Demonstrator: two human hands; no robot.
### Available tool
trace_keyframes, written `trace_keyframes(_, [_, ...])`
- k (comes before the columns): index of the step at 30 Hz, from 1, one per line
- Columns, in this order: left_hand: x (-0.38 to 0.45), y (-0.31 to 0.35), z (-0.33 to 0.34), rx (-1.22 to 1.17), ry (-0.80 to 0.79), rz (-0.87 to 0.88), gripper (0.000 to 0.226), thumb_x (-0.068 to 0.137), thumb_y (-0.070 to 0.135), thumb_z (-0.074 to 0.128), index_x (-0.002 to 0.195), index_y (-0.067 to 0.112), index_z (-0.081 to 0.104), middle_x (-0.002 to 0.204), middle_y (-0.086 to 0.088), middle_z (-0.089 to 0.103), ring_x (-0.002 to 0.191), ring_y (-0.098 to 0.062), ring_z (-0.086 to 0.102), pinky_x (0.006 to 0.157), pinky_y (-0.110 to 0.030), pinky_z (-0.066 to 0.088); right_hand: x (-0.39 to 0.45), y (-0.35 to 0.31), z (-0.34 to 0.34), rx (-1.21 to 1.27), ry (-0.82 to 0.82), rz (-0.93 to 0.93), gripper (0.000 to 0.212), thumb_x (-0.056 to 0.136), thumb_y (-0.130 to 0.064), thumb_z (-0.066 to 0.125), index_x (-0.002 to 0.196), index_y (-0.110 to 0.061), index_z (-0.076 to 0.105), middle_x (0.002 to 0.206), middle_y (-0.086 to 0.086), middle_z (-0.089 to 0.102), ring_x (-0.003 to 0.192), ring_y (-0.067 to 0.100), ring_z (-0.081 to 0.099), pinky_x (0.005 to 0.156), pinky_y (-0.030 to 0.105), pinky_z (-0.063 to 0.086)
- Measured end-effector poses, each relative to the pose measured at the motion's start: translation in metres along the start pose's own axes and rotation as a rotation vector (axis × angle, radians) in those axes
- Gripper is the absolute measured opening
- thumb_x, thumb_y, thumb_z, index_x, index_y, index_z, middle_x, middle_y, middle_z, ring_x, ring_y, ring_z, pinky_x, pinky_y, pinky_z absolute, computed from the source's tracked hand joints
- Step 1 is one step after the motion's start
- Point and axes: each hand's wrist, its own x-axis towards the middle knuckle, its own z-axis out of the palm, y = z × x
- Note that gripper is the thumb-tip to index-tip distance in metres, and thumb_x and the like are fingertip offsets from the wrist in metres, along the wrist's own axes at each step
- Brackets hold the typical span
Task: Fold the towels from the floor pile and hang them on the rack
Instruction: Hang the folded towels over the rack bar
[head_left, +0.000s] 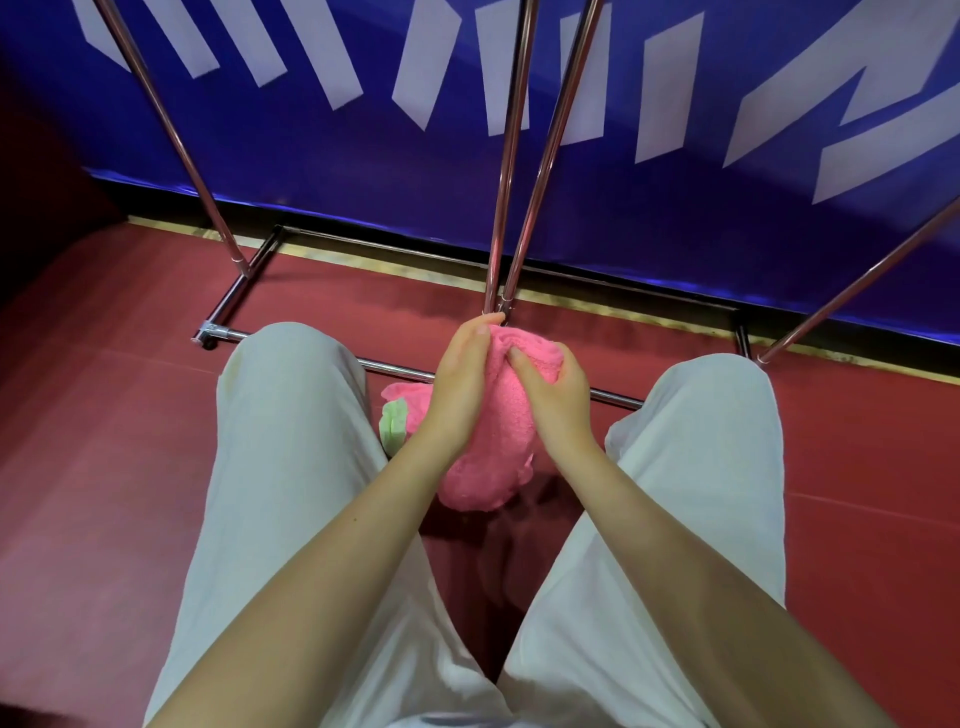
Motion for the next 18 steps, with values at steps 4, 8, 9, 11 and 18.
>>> trace_keyframes(4, [0.002, -0.008, -0.002, 0.122, -0.068, 0.04, 0.032, 0.098, 0.023, 0.054, 0.129, 0.02, 0.056, 0.119, 0.015, 0.059, 0.114, 0.0, 0.055, 0.097, -0.017, 0.044, 0.001, 0.001, -0.001, 0.041, 0.014, 0.029, 0.01, 0.09, -0.03, 0.063, 0.098, -0.024, 0.063, 0.091, -0.011, 0.067, 0.081, -0.005, 0.062, 0.071, 0.012, 0.047])
trace_keyframes(8, [0.005, -0.01, -0.003, 0.186, 0.003, 0.072, 0.028, 0.099, 0.018, 0.051, 0.126, 0.016, 0.059, 0.11, 0.019, 0.059, 0.103, 0.01, 0.053, 0.089, -0.006, 0.04, 0.001, -0.001, -0.001, 0.051, -0.01, 0.036, 0.011, 0.094, -0.03, 0.056, 0.1, -0.023, 0.062, 0.091, -0.01, 0.066, 0.082, -0.001, 0.061, 0.071, 0.013, 0.047])
trace_keyframes(9, [0.006, -0.01, -0.004, 0.195, 0.023, 0.079, 0.027, 0.1, 0.017, 0.048, 0.124, 0.014, 0.06, 0.108, 0.019, 0.058, 0.1, 0.013, 0.052, 0.086, -0.003, 0.038, 0.001, -0.001, -0.001, 0.062, -0.021, 0.035, 0.01, 0.094, -0.03, 0.056, 0.1, -0.024, 0.062, 0.091, -0.01, 0.066, 0.081, -0.003, 0.061, 0.071, 0.013, 0.047])
trace_keyframes(11, [0.006, -0.008, -0.005, 0.19, 0.059, 0.083, 0.026, 0.101, 0.015, 0.044, 0.121, 0.013, 0.061, 0.106, 0.019, 0.058, 0.096, 0.016, 0.051, 0.082, 0.002, 0.036, 0.0, -0.002, 0.0, 0.094, -0.047, 0.032, 0.007, 0.094, -0.028, 0.057, 0.099, -0.025, 0.061, 0.09, -0.011, 0.065, 0.078, -0.008, 0.06, 0.07, 0.012, 0.047])
trace_keyframes(18, [0.015, 0.007, -0.018, 0.017, 0.169, 0.071, 0.022, 0.101, 0.014, 0.044, 0.107, 0.017, 0.064, 0.102, 0.013, 0.063, 0.088, 0.005, 0.056, 0.076, -0.008, 0.043, 0.002, 0.003, 0.004, 0.191, -0.305, 0.104, 0.035, 0.084, -0.012, 0.07, 0.114, -0.024, 0.056, 0.109, -0.005, 0.066, 0.098, 0.006, 0.064, 0.081, 0.021, 0.051])
